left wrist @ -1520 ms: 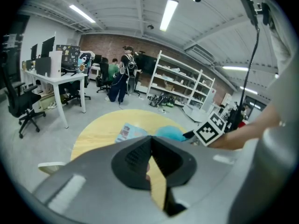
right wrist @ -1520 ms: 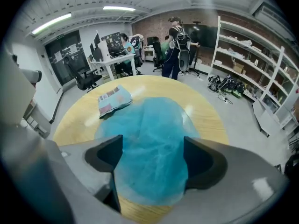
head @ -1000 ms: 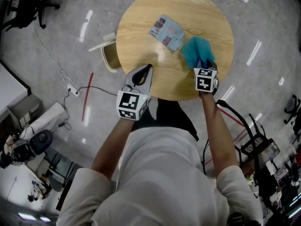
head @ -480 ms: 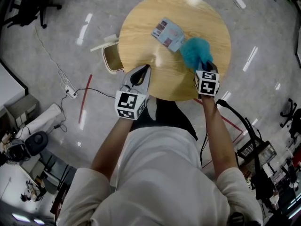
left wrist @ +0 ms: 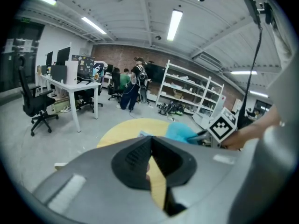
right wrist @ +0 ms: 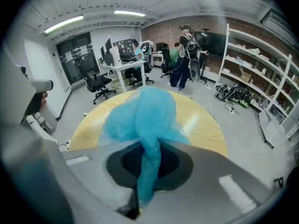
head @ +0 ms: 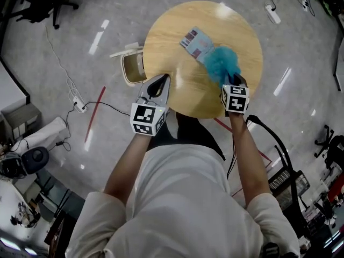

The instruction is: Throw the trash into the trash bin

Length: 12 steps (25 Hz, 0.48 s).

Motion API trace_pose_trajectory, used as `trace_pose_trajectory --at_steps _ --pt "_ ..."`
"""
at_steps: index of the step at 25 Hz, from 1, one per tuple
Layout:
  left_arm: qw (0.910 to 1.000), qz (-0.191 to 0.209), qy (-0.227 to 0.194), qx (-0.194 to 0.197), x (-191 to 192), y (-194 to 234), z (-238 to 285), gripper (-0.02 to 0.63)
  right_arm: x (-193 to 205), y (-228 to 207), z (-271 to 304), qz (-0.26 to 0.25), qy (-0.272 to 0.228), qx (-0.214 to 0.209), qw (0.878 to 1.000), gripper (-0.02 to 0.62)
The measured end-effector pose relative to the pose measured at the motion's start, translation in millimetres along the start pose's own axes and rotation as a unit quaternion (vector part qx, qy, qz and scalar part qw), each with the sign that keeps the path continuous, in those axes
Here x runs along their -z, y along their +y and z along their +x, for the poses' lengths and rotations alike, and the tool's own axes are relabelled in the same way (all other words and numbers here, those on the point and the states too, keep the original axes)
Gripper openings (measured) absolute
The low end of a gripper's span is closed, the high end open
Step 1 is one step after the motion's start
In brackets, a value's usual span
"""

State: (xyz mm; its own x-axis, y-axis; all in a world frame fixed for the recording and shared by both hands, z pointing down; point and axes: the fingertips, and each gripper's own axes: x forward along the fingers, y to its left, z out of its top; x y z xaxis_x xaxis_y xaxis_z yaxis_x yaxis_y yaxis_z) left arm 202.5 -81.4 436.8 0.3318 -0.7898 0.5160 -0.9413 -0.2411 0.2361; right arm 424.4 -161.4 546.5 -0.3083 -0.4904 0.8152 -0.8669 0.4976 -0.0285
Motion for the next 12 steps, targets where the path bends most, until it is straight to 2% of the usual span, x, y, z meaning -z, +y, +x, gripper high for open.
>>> trace_pose_trajectory --at_steps 12 --pt "0.9987 -0.011 -0.023 -0.043 1 24 -55 0.005 -34 54 -19 -0.027 -0.029 -0.041 0.998 0.006"
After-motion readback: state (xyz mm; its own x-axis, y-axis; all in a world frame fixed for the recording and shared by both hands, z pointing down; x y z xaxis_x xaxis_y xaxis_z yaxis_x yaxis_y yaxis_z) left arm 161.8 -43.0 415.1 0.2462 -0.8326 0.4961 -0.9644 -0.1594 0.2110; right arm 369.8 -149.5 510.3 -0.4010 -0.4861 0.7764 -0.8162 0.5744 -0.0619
